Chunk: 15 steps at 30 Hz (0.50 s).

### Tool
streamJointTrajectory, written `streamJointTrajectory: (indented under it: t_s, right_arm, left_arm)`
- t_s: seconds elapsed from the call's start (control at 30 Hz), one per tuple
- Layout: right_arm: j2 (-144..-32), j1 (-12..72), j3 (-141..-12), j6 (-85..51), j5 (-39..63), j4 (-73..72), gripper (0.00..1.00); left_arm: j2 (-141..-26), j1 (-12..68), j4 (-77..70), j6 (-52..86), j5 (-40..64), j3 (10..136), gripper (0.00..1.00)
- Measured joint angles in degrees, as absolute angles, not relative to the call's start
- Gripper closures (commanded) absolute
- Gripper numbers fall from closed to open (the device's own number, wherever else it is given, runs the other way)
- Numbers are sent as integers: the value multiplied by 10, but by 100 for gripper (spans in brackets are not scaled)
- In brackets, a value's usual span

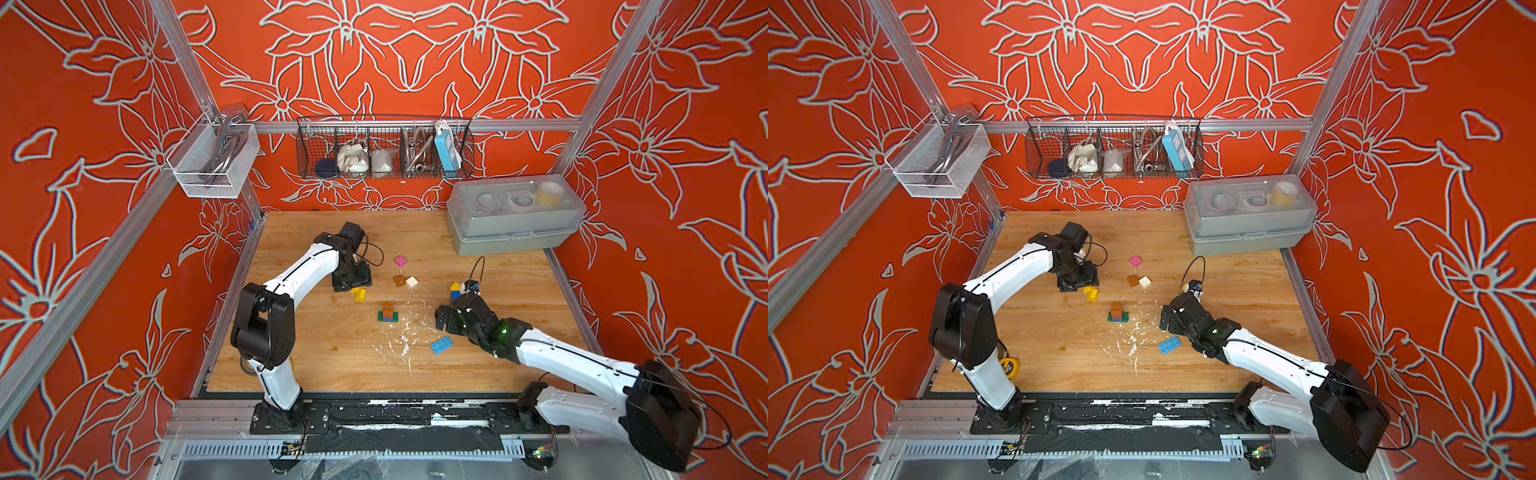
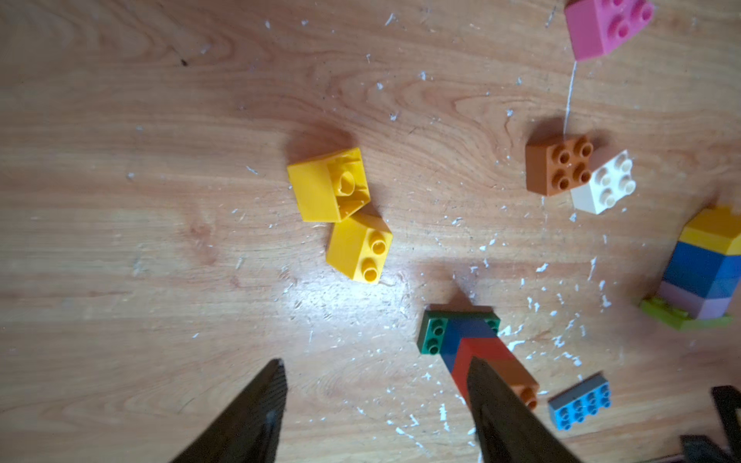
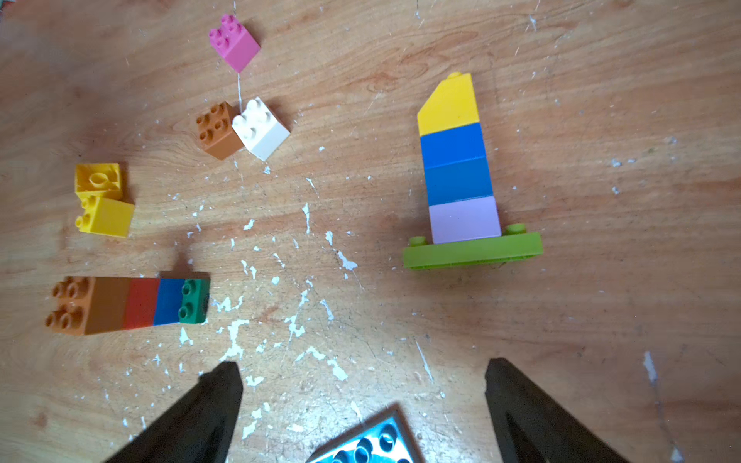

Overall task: Assemble the number 1 with lego
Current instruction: Pick up the lego brick from the center of the board.

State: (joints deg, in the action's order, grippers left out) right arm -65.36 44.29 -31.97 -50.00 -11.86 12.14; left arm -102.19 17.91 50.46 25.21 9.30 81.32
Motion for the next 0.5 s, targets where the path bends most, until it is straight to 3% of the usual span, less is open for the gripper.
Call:
streamJointTrajectory:
  t_s: [0.5]
  right_arm:
    - [-687, 442, -332, -490, -118, 121, 0]
  left_arm:
    - [-1115, 128, 447, 206, 211, 808, 31]
